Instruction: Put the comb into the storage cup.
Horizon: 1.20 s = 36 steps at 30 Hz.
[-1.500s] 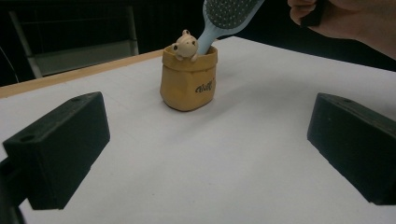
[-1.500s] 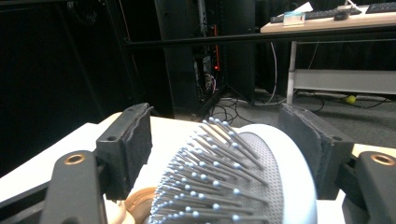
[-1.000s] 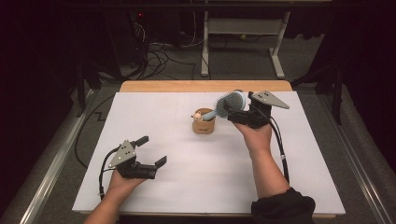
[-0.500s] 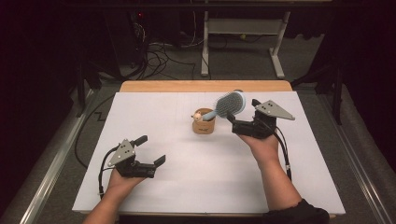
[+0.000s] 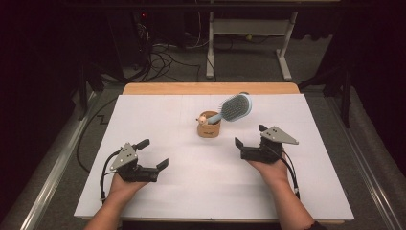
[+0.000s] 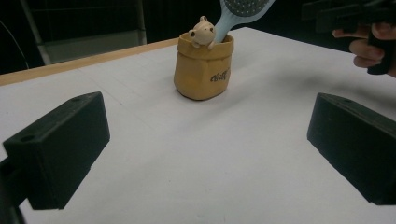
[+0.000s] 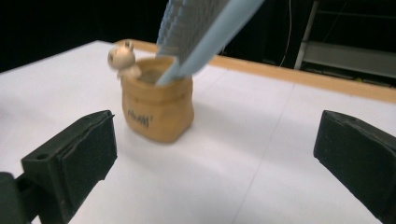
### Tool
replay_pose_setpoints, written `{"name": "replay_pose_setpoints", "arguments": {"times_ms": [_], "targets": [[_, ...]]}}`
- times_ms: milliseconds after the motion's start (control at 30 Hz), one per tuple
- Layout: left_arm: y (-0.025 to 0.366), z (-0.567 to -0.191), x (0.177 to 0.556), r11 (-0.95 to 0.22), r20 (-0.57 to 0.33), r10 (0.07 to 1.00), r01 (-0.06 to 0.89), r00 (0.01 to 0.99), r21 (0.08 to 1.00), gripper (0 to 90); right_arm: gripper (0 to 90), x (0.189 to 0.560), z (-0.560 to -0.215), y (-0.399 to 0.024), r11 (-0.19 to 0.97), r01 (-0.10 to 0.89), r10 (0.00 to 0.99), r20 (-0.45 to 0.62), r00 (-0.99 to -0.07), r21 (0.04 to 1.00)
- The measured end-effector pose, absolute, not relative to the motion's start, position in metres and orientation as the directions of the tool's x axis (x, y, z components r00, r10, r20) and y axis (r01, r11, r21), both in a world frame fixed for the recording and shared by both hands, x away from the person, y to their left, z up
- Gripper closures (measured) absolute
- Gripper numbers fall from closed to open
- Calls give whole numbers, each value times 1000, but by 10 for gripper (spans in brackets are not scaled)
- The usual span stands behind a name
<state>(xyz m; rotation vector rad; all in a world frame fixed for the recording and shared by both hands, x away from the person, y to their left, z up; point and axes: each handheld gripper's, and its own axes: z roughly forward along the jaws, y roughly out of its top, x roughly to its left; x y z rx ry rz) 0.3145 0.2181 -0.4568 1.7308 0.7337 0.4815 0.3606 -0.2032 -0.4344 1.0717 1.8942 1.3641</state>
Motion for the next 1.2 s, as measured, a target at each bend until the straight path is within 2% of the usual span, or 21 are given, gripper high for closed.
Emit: {"name": "replay_pose_setpoints", "arguments": {"times_ms": [367, 667, 833, 1200], "targets": [[220, -458, 315, -176, -46, 697, 233, 716, 957, 0, 2, 312, -451, -227, 162, 233, 851, -16, -524, 959], [221, -460, 313, -186, -46, 706, 248, 706, 951, 0, 2, 274, -454, -271, 134, 205, 884, -23, -466, 970], [223, -463, 306, -184, -46, 707, 247, 706, 951, 0, 2, 270, -455, -284, 124, 209, 901, -21, -434, 970], [223, -463, 307, -182, -51, 707, 251, 705, 951, 0, 2, 273, -455, -279, 162, 208, 893, -54, -446, 965]]}}
